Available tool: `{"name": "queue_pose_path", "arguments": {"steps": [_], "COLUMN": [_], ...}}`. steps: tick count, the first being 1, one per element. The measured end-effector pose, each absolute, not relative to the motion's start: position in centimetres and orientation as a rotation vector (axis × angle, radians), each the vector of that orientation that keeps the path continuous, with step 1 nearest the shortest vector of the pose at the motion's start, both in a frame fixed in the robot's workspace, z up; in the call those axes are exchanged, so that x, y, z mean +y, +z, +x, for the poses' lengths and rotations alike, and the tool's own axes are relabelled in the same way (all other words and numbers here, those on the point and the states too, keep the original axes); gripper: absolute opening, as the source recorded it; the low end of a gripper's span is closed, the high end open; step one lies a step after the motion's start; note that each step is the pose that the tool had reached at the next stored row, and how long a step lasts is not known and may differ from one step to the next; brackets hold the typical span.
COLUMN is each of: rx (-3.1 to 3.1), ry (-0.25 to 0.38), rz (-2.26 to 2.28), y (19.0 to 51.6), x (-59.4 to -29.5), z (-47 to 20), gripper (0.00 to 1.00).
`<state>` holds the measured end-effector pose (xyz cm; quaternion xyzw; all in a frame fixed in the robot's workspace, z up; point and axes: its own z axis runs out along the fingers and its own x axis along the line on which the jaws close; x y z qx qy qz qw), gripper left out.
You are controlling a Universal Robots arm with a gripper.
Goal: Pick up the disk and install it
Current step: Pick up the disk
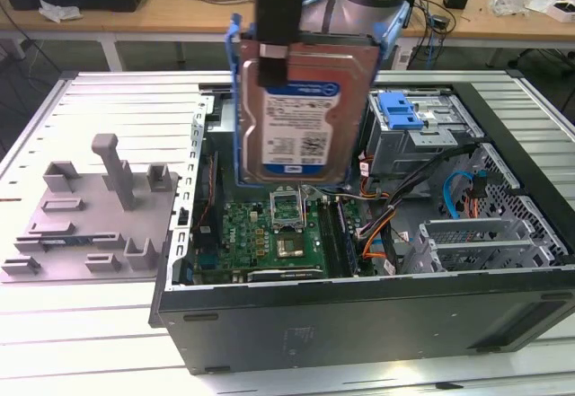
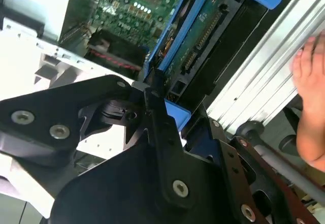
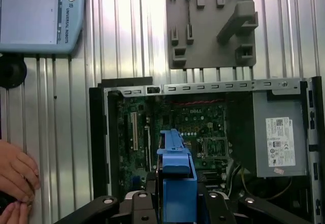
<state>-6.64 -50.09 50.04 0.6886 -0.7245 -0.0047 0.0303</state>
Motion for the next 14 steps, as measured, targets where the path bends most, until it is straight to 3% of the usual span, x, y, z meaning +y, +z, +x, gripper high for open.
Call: {"name": "queue_pose_path", "arguments": {"steps": [14], "rx": [-2.224], "ry": [-0.031], "rz": [2.115], "y": [50.0], "x": [-52.4], "z": [0.9], "gripper": [0.37]}}
